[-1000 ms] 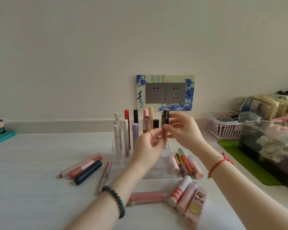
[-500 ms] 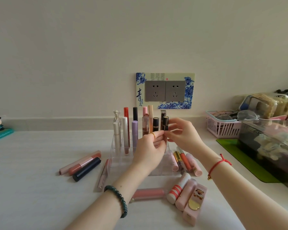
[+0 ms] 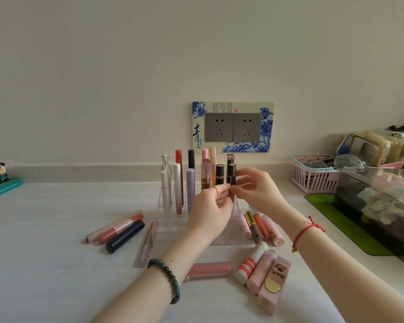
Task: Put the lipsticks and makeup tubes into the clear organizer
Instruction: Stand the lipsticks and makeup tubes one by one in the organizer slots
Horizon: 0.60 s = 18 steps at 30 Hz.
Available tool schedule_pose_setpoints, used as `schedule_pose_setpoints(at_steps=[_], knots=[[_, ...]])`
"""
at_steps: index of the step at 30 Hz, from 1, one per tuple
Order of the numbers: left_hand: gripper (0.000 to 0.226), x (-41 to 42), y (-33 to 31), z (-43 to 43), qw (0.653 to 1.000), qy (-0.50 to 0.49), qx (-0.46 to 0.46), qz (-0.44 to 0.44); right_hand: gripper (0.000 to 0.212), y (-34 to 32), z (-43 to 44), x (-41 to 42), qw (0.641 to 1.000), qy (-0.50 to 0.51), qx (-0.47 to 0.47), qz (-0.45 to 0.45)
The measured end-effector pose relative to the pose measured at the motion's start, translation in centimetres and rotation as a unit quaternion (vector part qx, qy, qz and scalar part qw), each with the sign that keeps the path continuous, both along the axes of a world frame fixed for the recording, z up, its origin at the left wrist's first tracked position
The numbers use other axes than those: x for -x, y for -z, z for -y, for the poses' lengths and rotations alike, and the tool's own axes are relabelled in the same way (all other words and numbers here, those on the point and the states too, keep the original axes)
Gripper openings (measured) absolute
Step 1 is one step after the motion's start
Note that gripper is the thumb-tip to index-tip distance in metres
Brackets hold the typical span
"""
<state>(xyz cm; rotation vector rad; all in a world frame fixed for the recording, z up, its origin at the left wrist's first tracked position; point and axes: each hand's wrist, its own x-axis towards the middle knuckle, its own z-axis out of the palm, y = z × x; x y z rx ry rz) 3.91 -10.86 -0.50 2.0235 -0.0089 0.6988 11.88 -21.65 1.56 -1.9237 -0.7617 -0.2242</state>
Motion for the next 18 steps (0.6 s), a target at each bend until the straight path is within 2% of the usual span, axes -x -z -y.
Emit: schedule_pose_setpoints(at_steps=[11,18], knots=[[0.037,0.4,-0.6,0.0,1.0,-0.007,0.006,0.003,0.032,-0.9,0.6,0.3,0.999,0.025,0.021,0.008],[0.029,2.2,-2.3,-1.2,0.998,-0.003,0.062,0.029,0.028,-4.8,1.9,1.9,0.998,0.044,-0.032,0.042]])
